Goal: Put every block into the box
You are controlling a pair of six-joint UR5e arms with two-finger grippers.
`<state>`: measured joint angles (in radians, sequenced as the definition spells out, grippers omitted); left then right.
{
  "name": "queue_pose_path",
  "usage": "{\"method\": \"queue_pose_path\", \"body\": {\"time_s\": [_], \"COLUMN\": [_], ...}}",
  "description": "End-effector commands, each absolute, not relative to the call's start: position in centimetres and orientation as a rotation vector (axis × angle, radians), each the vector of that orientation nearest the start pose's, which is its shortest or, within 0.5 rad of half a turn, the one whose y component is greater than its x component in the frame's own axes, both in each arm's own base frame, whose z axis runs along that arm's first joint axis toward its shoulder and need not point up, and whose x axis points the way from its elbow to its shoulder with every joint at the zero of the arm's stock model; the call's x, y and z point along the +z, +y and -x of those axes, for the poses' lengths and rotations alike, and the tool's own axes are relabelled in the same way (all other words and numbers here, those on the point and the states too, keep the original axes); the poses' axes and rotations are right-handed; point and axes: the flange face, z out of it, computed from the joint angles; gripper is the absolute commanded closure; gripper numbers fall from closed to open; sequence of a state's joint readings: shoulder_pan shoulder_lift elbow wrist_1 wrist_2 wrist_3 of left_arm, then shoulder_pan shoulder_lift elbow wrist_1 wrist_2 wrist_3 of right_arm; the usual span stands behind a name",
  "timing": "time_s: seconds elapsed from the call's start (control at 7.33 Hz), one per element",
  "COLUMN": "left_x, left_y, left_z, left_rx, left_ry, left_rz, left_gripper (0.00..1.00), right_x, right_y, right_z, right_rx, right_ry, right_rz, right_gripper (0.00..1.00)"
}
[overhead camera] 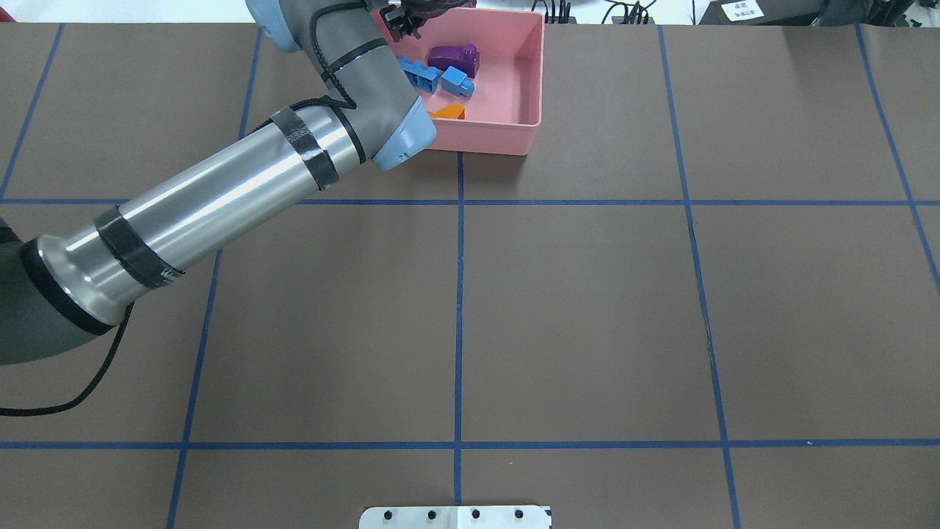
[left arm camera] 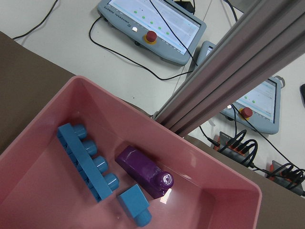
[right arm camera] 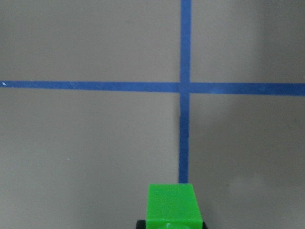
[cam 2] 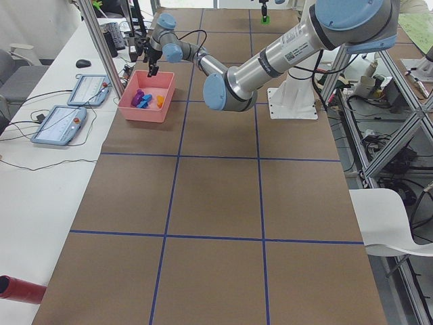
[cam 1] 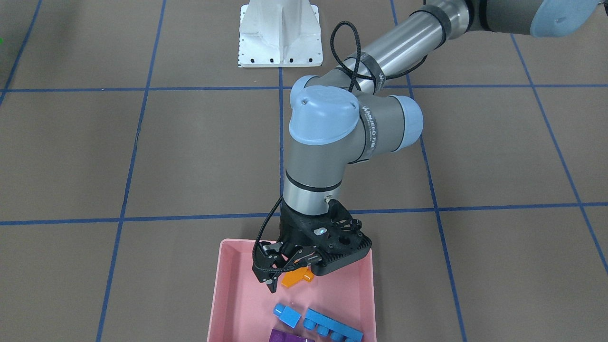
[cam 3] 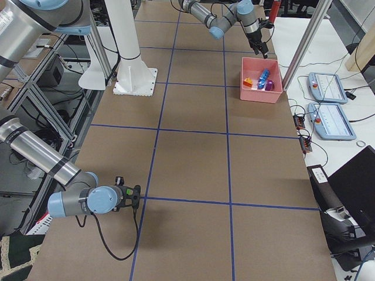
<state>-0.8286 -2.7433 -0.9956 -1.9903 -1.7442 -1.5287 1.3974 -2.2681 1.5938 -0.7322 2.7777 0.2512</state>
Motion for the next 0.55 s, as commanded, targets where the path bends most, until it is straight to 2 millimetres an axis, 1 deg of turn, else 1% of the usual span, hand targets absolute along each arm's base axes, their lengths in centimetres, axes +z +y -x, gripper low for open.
{"method": "queue_pose_path", "body": {"time_s": [0.0, 0.14, 0.27, 0.41], "left_x": [6.9, 7.2, 9.2, 11.6], "left_y": [-68.0, -66.2, -64.4, -62.4], "left_z": [-46.8, -44.9, -43.3, -41.3], "left_rx": [-0.59, -0.51, -0.503, -0.471], "left_ry": [0.904, 0.837, 0.815, 0.815], "left_rz": [-0.199, -0.208, -0.199, -0.216], "left_gripper": [0.0, 0.0, 0.0, 0.0], "right_x": [69.3, 67.3, 66.2, 65.3], "right_y": [-18.2, -21.0, -23.5, -26.4], "right_z": [-0.4, 0.2, 0.7, 0.9], "right_rx": [0.026, 0.052, 0.06, 0.077], "right_ry": [-1.213, -1.197, -1.189, -1.132], "right_rz": [0.122, 0.099, 0.071, 0.025], "right_gripper": [1.0, 1.0, 1.0, 1.0]}}
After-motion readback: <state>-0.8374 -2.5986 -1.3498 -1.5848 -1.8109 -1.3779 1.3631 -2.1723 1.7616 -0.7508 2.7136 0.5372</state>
